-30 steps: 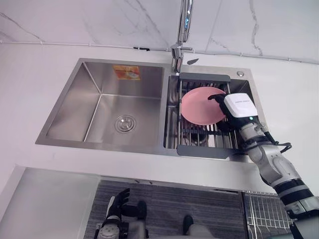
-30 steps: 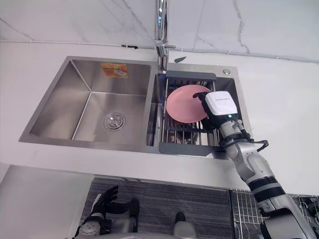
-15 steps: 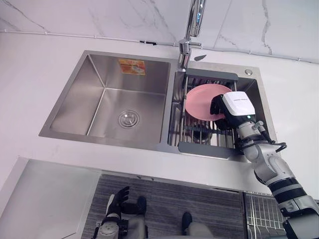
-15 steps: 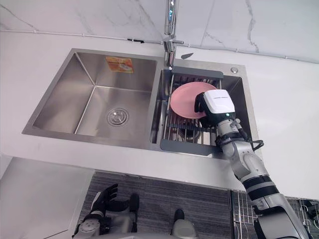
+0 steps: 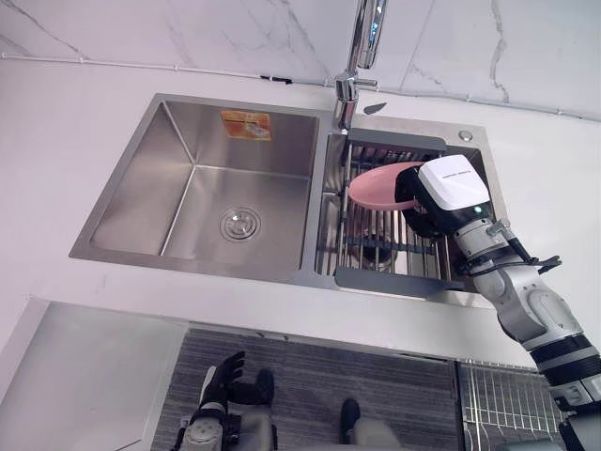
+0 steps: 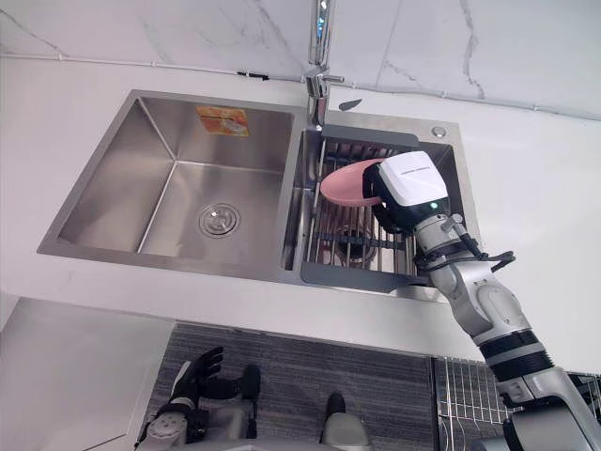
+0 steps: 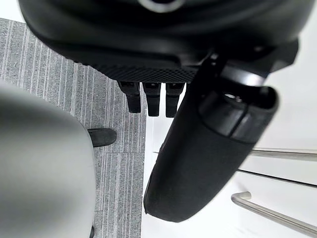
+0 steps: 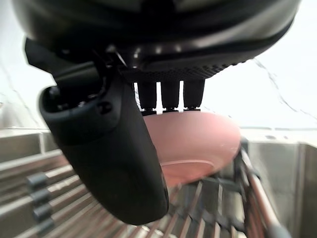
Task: Walk over to the sink, pick up the cup, carry it to the dishwasher, place the cup inside the dishwasher, then close the dishwasher door
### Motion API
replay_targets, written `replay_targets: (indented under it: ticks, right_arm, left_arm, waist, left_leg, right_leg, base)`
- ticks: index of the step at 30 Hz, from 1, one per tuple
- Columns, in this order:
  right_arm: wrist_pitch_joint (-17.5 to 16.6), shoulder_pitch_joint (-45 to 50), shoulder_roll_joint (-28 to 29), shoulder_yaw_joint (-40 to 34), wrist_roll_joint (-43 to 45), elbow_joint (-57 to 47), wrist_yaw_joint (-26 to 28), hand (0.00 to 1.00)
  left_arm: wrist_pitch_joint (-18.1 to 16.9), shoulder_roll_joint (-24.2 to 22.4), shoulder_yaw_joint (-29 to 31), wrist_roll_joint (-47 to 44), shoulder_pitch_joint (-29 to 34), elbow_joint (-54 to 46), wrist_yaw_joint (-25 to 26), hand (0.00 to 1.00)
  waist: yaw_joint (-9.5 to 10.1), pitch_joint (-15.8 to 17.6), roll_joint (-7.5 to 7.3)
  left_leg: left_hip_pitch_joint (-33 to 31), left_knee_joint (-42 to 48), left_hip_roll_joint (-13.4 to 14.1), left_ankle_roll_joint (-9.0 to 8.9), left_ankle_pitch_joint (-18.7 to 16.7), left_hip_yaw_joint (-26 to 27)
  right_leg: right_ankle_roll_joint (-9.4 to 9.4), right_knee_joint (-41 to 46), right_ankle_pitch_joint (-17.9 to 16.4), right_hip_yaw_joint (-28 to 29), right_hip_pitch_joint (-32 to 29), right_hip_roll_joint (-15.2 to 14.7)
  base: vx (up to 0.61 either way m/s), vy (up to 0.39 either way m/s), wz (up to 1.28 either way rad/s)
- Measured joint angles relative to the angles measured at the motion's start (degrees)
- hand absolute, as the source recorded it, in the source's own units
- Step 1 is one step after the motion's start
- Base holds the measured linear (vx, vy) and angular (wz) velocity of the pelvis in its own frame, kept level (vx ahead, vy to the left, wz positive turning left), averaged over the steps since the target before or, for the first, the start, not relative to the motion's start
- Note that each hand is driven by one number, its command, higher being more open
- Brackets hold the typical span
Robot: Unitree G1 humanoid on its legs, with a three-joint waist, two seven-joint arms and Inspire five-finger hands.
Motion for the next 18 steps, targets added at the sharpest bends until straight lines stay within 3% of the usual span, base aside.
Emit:
replay_targets:
  ticks: [10, 18]
  right_arm:
    - [-0.48, 3.78, -1.92, -0.10, -1.21, -4.70, -1.06, 0.30]
    - [-0.44, 7.54, -2.00, -2.81, -1.19, -6.48, -1.99, 0.30]
  left_arm:
    - [0.20, 0.20, 0.02, 0.06, -0.01, 0.53, -0.13, 0.90]
    - [0.66, 0.12, 0.03, 0.41, -0.20, 2.68, -0.10, 0.90]
  waist:
    - [-0.41, -0.42, -0.32]
    - [-0.54, -3.05, -0.17]
  left_leg:
    - [0.76, -0.01, 0.01, 0.10, 0.46, 0.19]
    - [0.80, -0.01, -0.10, 0.14, 0.70, 0.54]
  right_leg:
    - [0.05, -0.08, 0.33, 0.22, 0.64, -0.03]
    - [0.05, -0.62, 0.40, 0.56, 0.56, -0.13]
  base:
    - [-0.02, -0.002, -0.01]
    - [-0.05, -0.002, -0.02]
